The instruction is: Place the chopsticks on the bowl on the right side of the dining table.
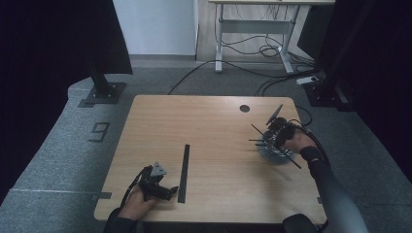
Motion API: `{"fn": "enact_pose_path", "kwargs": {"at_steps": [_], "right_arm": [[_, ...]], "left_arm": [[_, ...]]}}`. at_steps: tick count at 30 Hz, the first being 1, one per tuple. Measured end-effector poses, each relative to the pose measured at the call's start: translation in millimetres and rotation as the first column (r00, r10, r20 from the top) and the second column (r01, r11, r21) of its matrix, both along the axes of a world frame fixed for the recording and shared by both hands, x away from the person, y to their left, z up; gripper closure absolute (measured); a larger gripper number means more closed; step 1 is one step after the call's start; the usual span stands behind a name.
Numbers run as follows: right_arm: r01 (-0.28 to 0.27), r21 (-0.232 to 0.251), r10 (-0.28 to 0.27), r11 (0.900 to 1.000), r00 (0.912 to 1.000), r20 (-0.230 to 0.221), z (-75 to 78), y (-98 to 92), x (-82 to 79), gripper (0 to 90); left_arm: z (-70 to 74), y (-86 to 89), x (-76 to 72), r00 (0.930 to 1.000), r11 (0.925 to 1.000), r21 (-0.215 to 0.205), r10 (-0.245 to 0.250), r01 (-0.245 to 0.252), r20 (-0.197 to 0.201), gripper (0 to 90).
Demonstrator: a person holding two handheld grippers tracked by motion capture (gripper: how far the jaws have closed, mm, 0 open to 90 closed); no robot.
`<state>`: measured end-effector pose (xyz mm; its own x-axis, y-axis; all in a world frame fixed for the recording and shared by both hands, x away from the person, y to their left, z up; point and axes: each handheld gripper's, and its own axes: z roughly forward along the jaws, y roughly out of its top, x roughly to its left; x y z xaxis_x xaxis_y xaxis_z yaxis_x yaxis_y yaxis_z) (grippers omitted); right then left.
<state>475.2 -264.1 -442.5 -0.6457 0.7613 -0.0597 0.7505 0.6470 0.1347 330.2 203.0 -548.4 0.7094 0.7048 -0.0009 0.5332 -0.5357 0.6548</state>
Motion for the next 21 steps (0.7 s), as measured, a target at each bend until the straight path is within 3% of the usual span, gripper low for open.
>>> {"fn": "enact_pose_path", "kwargs": {"at_steps": [13,21], "right_arm": [[-0.003,-0.014,0.003,1.0,1.0,0.003,-16.5,0.6,5.2,85.8],[0.01,0.018,-0.01,1.0,0.9998,0.019,-17.5,-6.0,3.6,85.1]], "left_arm": [[0.0,0.0,0.0,1.0,1.0,0.0,0.0,0.0,0.0,0.0],[0.0,0.0,0.0,1.0,1.0,0.0,0.0,0.0,0.0,0.0]]}}
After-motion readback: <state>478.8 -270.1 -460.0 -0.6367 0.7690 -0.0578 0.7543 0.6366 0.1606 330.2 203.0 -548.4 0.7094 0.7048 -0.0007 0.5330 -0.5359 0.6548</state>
